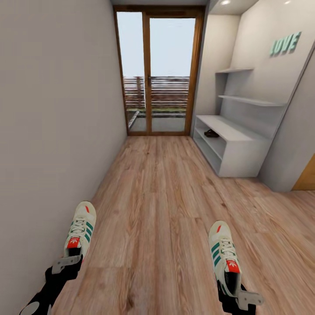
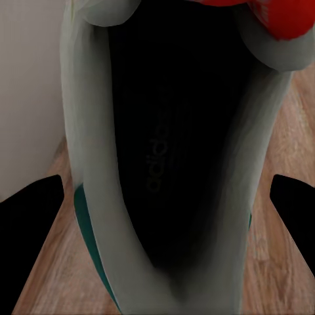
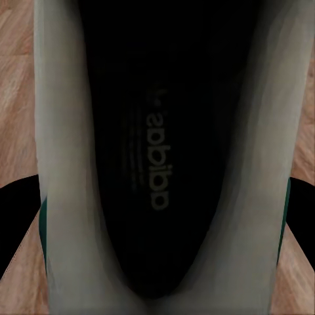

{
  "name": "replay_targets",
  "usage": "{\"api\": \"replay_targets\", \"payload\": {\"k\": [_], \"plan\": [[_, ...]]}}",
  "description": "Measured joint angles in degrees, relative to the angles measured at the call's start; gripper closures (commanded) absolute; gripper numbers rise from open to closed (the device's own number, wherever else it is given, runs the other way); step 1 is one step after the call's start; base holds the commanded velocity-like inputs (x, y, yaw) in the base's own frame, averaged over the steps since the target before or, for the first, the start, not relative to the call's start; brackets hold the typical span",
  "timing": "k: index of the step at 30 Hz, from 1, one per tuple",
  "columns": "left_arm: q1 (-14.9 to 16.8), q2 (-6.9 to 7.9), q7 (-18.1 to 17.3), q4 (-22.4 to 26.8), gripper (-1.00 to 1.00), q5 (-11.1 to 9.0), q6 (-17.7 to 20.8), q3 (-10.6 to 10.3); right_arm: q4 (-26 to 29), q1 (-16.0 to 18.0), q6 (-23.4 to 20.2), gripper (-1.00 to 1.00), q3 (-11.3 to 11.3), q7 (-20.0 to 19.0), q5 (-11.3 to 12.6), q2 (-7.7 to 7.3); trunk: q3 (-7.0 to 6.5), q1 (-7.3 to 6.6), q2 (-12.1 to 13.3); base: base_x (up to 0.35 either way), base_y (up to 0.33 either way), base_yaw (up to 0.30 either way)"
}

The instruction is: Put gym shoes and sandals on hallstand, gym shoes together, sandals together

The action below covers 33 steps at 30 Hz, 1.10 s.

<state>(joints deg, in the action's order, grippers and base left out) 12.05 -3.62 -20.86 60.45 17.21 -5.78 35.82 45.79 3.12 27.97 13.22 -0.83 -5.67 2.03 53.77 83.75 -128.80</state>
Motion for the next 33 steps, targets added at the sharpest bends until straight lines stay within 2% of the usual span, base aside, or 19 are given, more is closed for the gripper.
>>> {"api": "replay_targets", "payload": {"k": [33], "plan": [[0.0, 0.0, 0.0, 0.0, 1.0, 0.0, 0.0, 0.0, 0.0, 0.0, 0.0, 1.0, 0.0, 0.1, 0.0, 0.0, 0.0, 0.0, 0.0, 0.339, 0.0, 0.0]]}}
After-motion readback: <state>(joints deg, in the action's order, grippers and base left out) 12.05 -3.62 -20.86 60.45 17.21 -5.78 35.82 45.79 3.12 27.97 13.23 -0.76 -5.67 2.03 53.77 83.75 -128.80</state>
